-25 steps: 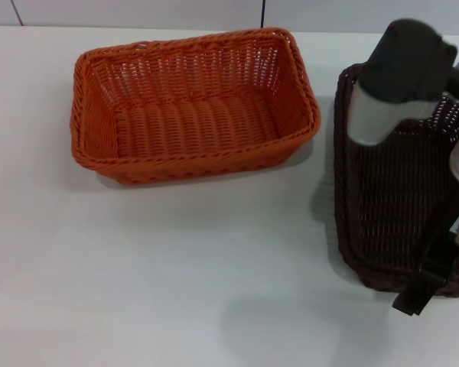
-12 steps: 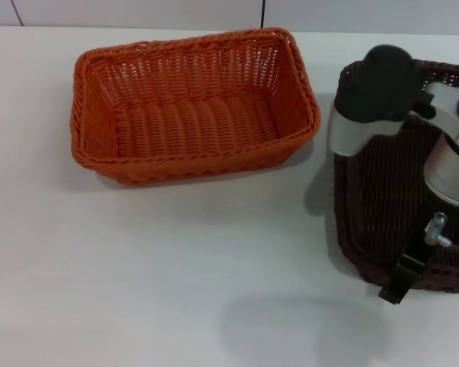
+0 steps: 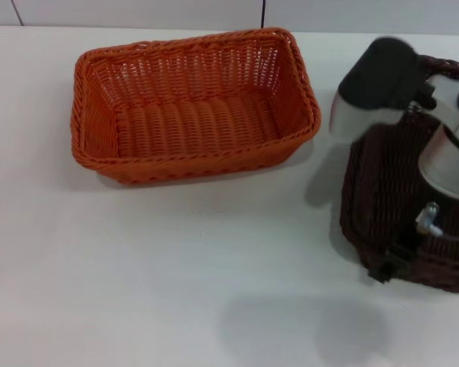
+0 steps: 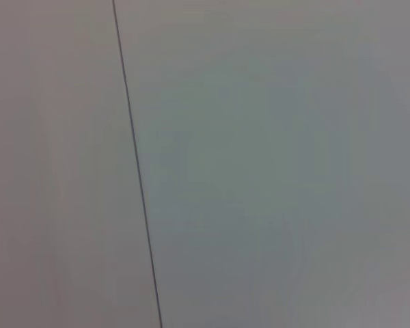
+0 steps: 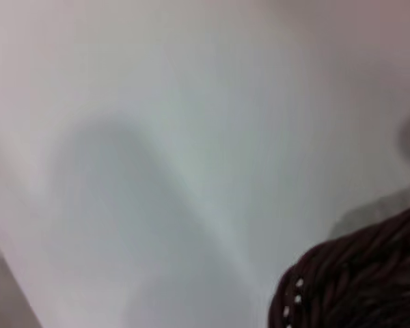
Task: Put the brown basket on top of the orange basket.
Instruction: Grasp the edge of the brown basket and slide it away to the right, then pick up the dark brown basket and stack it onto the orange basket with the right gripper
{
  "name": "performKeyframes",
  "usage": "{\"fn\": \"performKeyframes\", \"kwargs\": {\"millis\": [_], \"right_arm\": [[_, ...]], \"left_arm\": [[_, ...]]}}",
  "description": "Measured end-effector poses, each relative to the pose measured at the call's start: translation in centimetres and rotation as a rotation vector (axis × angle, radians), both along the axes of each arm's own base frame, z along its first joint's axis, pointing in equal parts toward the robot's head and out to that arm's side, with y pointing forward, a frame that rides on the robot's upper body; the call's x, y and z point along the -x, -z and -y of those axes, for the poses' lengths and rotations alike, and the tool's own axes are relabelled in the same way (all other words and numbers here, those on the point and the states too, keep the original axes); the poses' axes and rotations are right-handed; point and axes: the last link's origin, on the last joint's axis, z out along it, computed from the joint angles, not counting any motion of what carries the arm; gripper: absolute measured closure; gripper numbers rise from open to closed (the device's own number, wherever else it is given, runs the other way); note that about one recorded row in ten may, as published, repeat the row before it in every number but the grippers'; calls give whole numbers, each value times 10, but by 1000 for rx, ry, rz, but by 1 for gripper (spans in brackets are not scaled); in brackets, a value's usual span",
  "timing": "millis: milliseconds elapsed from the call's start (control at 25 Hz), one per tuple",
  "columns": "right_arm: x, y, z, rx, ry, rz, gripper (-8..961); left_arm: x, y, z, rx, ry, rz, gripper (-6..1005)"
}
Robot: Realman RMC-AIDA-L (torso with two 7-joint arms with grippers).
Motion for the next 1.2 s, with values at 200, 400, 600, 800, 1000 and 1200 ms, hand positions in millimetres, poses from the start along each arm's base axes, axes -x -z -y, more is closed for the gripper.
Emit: {"fn": "performKeyframes", "kwargs": {"millis": [200,400,600,800,1000,1200], "right_arm": [[13,-6,-3,-20,0,-90,575],[14,-8,-4,-26,3,-103,700],[22,-18,-9,-72,-11,-150,713],[35,-27,-10,-97,-36,-227,723],[49,-39,-13,-129,-14,-345,732],[68,-50,-7,-171,-52,-384,744]], "left_arm": [[-1,0,-1,0,2,-1,159],[0,0,-1,2,0,1,159],[-1,0,-1,1,2,0,159],[-1,0,-1,1,3,0,160],[-1,0,-1,-2,4,-1,160],[-2,-1,-3,-7,5,-1,160]]}}
